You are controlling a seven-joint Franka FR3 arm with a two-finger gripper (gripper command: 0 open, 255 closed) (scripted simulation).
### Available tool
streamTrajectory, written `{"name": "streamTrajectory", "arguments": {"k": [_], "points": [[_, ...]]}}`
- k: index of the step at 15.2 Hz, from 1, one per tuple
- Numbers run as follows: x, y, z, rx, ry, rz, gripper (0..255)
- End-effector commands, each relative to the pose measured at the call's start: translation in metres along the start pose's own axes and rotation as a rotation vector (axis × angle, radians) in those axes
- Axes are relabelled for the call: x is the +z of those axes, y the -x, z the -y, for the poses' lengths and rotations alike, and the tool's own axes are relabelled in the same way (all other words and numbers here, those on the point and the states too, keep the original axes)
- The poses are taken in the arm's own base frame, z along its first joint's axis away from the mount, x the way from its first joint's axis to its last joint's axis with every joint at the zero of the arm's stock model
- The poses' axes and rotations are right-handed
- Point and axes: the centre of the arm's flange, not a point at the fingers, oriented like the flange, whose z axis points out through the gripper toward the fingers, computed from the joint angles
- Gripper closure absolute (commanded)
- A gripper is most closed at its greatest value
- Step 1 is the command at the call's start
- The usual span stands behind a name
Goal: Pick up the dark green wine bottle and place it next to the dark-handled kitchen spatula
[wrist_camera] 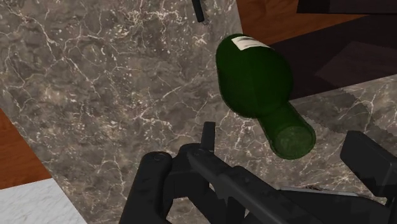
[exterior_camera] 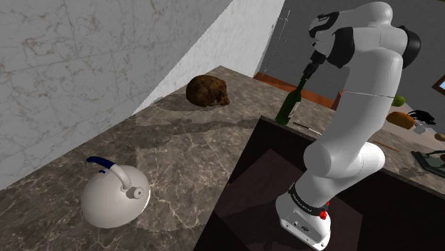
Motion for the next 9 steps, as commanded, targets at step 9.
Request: {"name": "streamTrajectory", "arguments": {"k": [9], "points": [[-0.034, 0.001, 0.000, 0.000, 0.000, 0.000, 0]]}}
